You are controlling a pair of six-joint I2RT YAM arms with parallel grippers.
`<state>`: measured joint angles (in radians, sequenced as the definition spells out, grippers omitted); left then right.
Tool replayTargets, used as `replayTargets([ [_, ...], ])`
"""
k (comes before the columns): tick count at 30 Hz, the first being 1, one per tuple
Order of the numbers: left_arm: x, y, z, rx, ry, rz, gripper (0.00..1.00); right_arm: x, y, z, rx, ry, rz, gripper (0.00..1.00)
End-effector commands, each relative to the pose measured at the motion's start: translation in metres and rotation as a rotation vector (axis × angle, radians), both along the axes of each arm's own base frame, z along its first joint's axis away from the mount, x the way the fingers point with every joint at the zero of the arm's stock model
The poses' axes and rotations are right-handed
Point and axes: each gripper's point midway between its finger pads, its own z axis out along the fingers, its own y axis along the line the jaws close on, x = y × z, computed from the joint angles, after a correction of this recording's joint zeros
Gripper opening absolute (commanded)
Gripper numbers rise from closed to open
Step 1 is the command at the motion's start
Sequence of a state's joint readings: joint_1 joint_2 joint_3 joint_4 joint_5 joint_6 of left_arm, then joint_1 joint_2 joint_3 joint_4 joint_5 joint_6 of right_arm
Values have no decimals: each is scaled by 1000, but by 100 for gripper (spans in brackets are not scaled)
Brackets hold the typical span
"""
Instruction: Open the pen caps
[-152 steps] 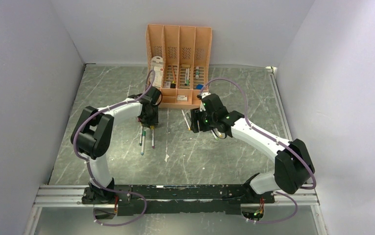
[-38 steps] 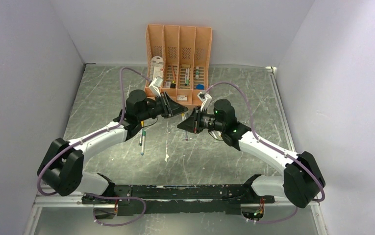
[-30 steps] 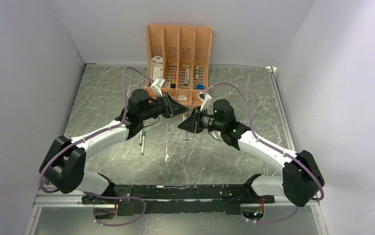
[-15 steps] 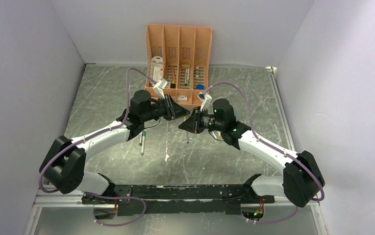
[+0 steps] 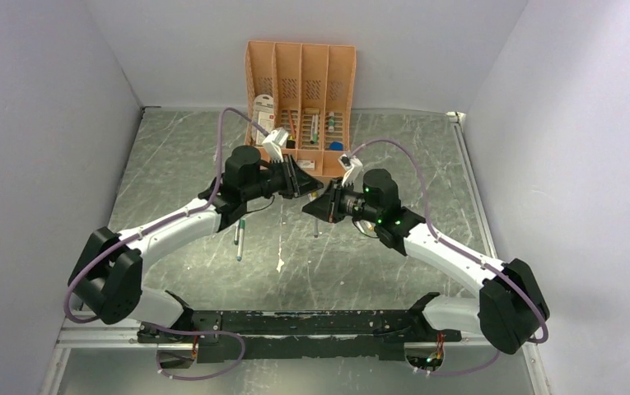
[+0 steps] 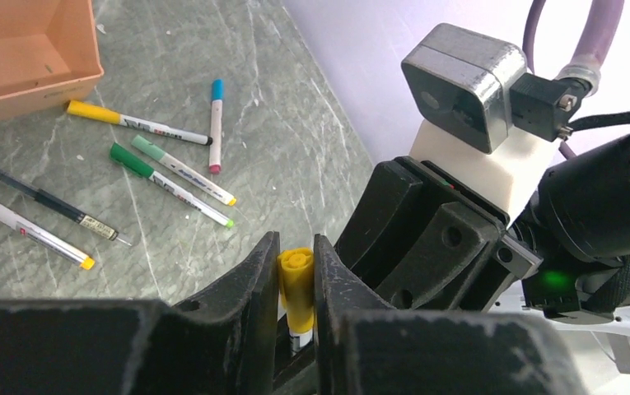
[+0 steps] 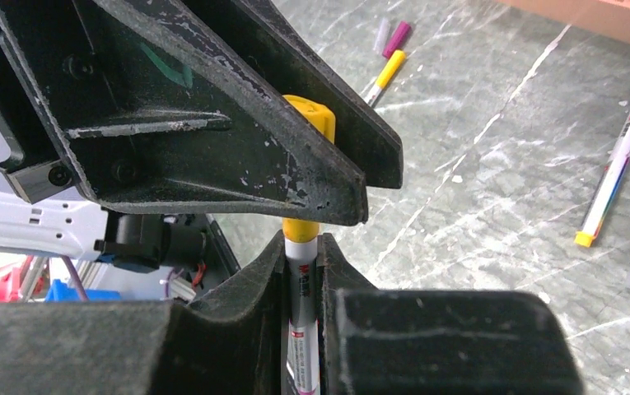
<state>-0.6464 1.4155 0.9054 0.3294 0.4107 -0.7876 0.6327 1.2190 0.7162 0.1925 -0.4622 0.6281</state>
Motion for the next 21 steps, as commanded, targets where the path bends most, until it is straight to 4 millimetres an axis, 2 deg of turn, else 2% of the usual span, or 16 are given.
replayTargets([
  [1,58,14,34,30,-155,224,11,-27,2,-7,31,55,64,0],
  [7,100,34,64,30,-243,393,11,-60,4,-29,27,134,86,0],
  [12,120,47,82,44,-271,457,11,-79,-1,-45,15,187,73,0],
  [16,116,61,82,106,-244,460,12,-75,-11,-53,-59,178,32,0],
  [21,87,73,52,205,-162,405,12,-42,-25,-65,-286,125,-67,0],
])
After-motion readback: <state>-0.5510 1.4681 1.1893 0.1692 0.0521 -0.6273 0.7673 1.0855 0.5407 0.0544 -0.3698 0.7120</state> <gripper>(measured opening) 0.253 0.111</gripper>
